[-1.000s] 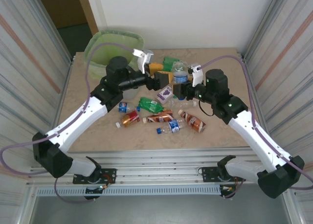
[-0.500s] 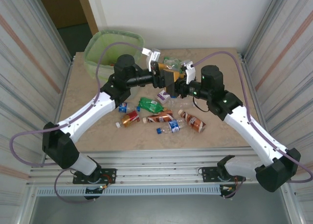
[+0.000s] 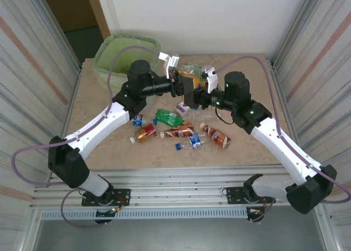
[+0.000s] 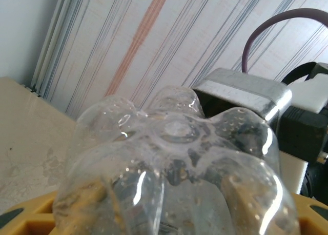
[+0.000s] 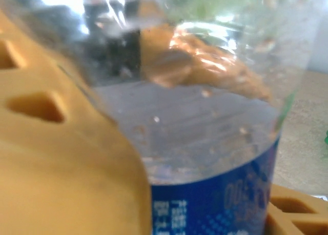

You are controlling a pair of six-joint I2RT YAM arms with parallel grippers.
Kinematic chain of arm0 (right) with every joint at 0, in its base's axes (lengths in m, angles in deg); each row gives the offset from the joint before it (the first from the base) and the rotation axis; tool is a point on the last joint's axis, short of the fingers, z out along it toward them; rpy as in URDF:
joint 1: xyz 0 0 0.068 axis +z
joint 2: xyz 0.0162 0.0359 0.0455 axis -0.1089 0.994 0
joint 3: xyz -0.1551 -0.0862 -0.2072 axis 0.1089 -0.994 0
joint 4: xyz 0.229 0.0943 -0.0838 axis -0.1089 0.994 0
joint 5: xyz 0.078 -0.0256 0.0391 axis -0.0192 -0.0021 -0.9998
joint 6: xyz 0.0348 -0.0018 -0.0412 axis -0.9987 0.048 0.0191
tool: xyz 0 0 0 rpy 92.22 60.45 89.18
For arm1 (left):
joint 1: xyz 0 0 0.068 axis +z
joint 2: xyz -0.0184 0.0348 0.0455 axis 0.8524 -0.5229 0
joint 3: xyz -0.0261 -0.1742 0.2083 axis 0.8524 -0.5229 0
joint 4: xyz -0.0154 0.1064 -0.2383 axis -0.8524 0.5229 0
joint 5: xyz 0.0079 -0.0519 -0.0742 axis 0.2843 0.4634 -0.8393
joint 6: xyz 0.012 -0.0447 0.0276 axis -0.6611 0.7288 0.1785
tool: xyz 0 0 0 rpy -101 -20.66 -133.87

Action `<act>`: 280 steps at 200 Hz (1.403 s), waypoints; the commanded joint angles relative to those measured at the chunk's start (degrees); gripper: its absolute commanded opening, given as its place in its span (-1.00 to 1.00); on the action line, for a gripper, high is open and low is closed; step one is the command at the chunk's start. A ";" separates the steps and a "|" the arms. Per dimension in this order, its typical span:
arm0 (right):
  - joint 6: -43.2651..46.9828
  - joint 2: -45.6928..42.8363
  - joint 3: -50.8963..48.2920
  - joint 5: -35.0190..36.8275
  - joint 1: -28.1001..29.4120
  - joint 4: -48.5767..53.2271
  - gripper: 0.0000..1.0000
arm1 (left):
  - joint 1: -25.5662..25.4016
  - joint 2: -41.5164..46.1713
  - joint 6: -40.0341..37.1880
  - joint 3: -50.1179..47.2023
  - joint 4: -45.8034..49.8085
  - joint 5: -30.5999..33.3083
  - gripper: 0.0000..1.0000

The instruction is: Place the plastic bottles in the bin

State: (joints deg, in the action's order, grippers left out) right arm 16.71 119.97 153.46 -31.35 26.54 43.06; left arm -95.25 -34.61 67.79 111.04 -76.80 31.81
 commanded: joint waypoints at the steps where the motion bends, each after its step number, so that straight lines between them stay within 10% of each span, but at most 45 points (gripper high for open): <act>1: 0.94 -0.36 1.39 0.95 0.51 0.39 0.52 | -0.58 1.35 -1.20 1.05 0.13 -0.15 -0.38; 80: 1.67 -5.59 -1.73 7.60 0.47 4.10 1.00 | 1.81 4.43 -7.89 2.07 6.57 3.64 -0.49; 195: -1.58 -13.75 -5.07 30.67 -1.10 13.08 0.95 | 13.48 5.32 -24.98 16.58 24.91 15.44 -0.51; 280: -16.39 -14.31 -9.59 25.15 -17.72 19.48 0.95 | 22.58 -7.76 -29.96 32.35 35.71 23.40 -0.51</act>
State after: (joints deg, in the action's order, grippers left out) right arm 6.85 105.85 144.42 -4.95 12.12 58.34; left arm -74.77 -38.56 40.36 138.50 -45.88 52.18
